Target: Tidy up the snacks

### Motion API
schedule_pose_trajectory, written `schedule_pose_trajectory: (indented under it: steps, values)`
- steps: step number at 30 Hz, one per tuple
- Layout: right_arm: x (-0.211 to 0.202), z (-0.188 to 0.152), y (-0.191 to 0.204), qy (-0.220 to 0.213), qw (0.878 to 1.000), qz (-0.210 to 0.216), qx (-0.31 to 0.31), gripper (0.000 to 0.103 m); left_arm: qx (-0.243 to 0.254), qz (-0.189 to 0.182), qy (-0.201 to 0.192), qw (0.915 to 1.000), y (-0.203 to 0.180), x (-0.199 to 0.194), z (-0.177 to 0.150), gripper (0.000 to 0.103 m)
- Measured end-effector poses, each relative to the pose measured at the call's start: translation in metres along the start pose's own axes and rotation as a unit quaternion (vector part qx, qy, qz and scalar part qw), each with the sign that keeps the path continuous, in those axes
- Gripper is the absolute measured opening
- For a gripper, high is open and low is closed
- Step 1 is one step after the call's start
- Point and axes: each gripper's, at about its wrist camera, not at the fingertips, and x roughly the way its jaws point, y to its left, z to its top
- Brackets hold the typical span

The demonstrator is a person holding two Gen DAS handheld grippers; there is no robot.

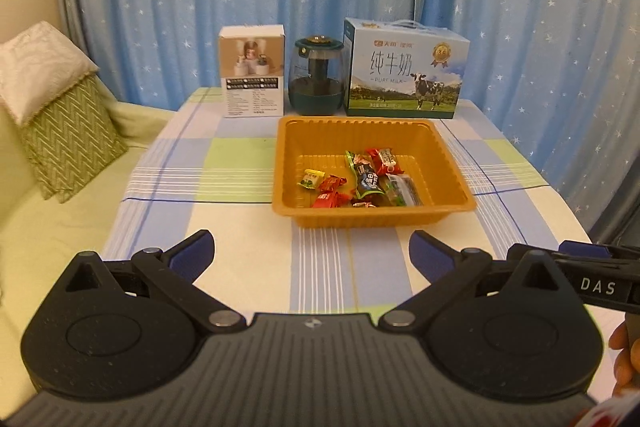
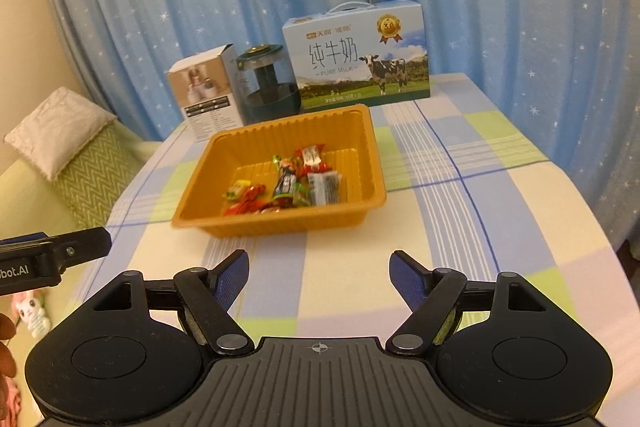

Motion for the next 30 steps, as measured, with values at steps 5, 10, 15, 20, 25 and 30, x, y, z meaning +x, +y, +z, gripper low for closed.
schedule_pose_trajectory:
  steps: [5, 10, 15, 20, 25, 30]
  values:
    - [-0.049, -0.015, 0.010, -0.001, 1.000, -0.013, -0.017, 0.078, -0.008, 0.002, -0.008, 0.9999, -0.004, -0.050, -0.017, 0.103]
    - [-0.090, -0.029, 0.014, -0.006, 1.000, -0.013, -0.012, 0.078, -0.012, 0.002, -0.003, 0.9999, -0.009, -0.087, -0.034, 0.103]
    - [-0.121, -0.046, 0.026, -0.005, 0.999, -0.006, -0.032, 0.079, -0.008, 0.008, 0.000, 0.9999, -0.017, -0.118, -0.051, 0.103]
    - [-0.146, -0.060, 0.030, -0.007, 0.999, 0.004, -0.042, 0.079, -0.019, 0.011, -0.003, 0.9997, -0.020, -0.143, -0.063, 0.103]
    - [-0.170, -0.066, 0.031, -0.018, 0.999, 0.004, -0.038, 0.079, -0.028, 0.009, -0.006, 0.9995, -0.022, -0.162, -0.071, 0.103]
    - [-0.189, -0.072, 0.032, -0.020, 0.999, 0.005, -0.044, 0.079, -0.032, -0.001, -0.007, 0.9994, -0.026, -0.176, -0.078, 0.103]
